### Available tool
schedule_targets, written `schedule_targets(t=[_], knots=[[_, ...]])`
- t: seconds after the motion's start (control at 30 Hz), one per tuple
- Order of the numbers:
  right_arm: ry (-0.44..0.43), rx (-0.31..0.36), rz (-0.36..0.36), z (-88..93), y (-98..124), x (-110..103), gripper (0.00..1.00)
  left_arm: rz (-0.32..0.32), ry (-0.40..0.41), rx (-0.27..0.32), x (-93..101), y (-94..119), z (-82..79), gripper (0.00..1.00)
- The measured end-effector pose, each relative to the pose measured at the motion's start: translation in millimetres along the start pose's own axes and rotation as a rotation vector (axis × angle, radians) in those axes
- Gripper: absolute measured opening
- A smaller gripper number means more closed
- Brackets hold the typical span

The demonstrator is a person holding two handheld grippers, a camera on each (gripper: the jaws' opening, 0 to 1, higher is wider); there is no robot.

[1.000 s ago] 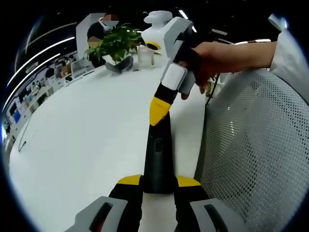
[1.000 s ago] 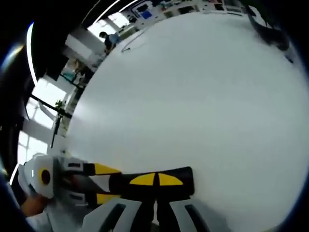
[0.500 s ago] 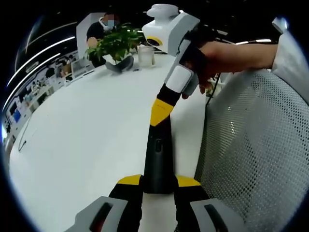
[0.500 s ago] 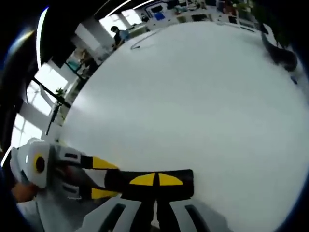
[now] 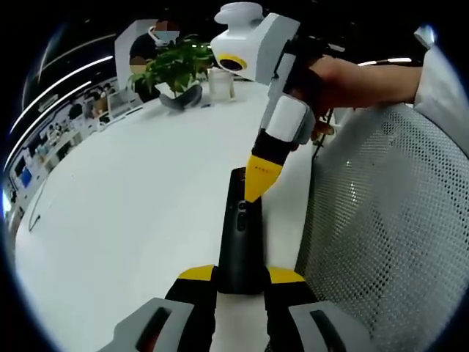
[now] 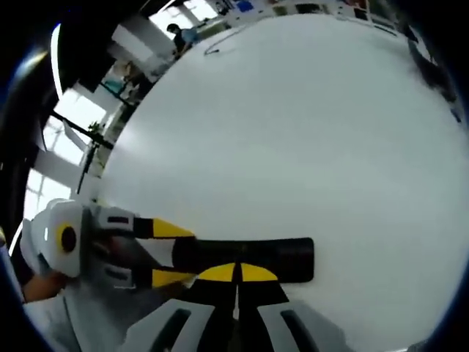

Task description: Press the specified remote control buttons in sequence, fully releasing each button before pressing the next.

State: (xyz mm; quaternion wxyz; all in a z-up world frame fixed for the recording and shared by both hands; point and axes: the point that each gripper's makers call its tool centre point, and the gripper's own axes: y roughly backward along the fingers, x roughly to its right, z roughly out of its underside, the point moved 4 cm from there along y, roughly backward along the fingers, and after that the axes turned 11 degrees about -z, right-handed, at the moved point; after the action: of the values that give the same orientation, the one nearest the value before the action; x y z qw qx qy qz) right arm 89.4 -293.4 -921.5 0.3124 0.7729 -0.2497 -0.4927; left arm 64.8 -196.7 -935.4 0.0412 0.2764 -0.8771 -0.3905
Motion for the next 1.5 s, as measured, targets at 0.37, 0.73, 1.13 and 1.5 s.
schedule_targets(t=[0.37,0.73,1.13,1.5], knots=[[0.022,0.025,0.03,-5.3,0,5,0.0,-0.002,-0.021,0.01,0.1,1,0.0,0.24],[-0.07,0.053,0.014,-7.4,0,10,0.0,-0.002,-0.012,0.009,-0.7,0,0.4,0.24],[-0.16,0.059,-0.046,-8.4,3,13,0.0,-0.001,-0.011,0.009,-2.2,-1,0.3,0.24],[-0.156,0.073,-0.054,-9.8,7,9,0.0,0.0,-0.012,0.007,-2.2,-1,0.7,0.24]])
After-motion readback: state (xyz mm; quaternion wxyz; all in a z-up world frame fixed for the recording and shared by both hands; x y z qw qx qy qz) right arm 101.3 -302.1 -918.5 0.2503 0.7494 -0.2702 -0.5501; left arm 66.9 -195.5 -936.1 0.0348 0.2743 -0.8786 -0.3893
